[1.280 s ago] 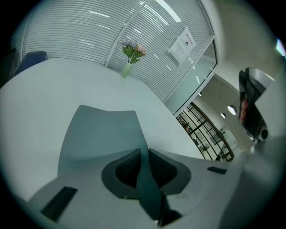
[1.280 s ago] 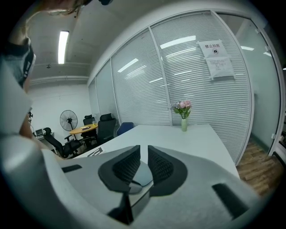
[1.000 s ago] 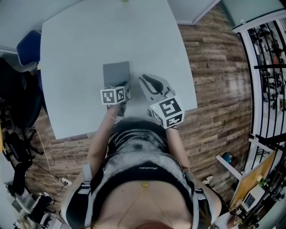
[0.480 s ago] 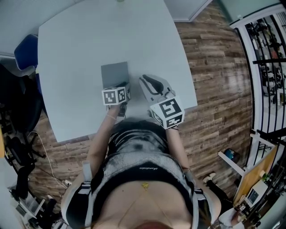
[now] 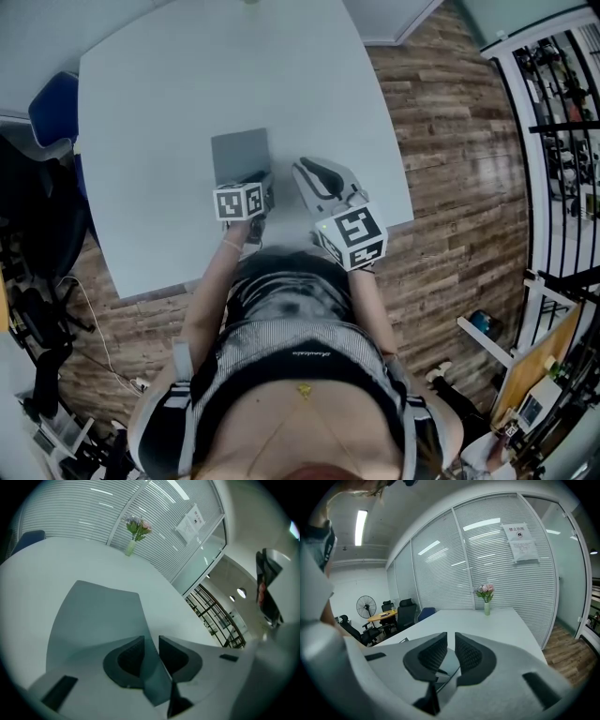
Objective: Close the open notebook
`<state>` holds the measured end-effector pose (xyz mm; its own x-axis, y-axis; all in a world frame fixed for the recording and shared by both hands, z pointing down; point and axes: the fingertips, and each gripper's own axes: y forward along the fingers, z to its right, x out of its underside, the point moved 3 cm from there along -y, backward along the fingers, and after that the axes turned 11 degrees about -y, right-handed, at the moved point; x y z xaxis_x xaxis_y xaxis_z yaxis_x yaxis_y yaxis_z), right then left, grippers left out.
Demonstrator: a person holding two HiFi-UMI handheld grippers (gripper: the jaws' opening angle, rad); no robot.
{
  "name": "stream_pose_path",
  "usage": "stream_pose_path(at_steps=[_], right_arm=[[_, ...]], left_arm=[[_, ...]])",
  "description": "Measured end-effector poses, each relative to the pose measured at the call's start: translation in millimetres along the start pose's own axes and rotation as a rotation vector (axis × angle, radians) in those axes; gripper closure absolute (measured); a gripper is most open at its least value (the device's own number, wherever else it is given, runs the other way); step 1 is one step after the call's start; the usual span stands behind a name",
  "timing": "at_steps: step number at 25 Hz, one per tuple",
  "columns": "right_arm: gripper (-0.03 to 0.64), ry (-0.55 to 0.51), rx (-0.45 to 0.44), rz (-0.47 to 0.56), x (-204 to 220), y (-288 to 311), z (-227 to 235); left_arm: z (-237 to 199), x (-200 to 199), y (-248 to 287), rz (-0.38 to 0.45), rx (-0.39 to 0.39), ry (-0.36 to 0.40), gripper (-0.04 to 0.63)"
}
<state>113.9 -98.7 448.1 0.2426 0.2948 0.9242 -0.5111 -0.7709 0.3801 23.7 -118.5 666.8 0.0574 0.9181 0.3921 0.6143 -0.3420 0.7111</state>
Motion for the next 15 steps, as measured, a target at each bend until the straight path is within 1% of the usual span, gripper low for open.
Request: stream_pose_path(at_steps=[5,7,10,15], right_arm=[[0.565,-0.008,-0.007,-0.006,0.7,0.0,-1.8],[0.565,-0.011,-0.010,-0.007,0.3,0.3,-3.2],[0.565,-0.014,-0.014,-0.006,-0.8,-0.2,-5.3],[0.564,-0.026,-0.020,-0.009,-0.3,0.7,-5.9]], left_arm=[[2.4,2.4,1.0,0.018,-0.033,0.048,0.511],[2.3,1.9,-0.1,0.025,-0.059,0.084,0.513],[4.4,-3.7,-8.0,0.047,-0.121,0.153,0.534],[5.6,-1.1,-5.3,0.058,-0.151,0.233,0.537]])
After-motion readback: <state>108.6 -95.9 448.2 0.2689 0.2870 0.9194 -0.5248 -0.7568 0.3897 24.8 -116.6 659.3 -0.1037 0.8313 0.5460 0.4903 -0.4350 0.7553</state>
